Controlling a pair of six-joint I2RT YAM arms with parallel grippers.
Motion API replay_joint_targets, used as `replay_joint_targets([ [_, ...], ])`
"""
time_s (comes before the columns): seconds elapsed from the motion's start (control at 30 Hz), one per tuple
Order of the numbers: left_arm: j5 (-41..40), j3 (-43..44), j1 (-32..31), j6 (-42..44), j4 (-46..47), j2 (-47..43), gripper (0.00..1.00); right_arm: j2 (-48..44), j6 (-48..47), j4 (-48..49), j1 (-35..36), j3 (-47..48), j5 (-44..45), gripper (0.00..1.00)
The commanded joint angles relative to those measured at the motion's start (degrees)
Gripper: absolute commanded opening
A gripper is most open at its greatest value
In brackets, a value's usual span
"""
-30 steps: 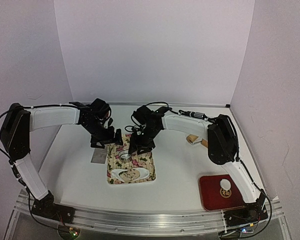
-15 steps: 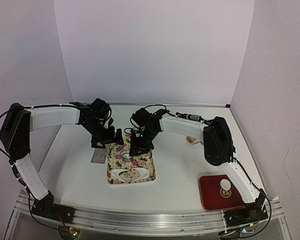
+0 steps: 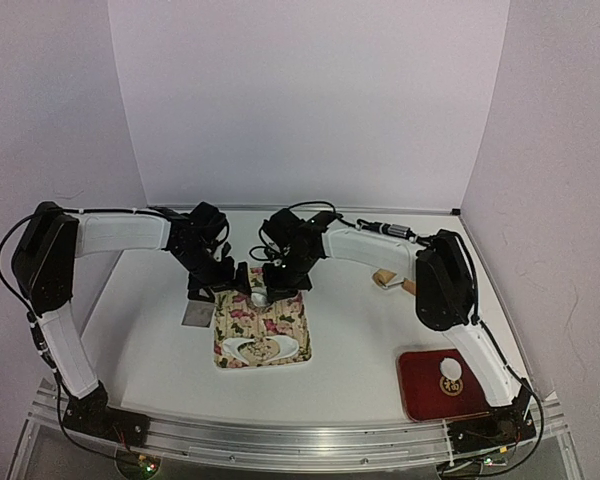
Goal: Roll out the dumpling wrappers from the dough
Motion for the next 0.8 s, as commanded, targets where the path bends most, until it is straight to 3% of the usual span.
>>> replay_joint_targets([
  [0.0, 2.2, 5.4, -0.1, -0.7, 3.2, 2.4, 0.99, -10.7, -0.9, -1.3, 1.4, -1.4, 11.0, 0.00],
  [0.23, 5.4, 7.3, -0.2, -2.0, 6.8, 4.8, 0.99, -12.2, -1.5, -4.7, 2.6, -1.2, 15.2, 0.00],
  [0.77, -9.1, 12.9, -5.3, 2.6, -1.1, 13.4, 0.99, -10.9, -1.1, -7.5, 3.1, 2.1, 15.0, 0.00],
])
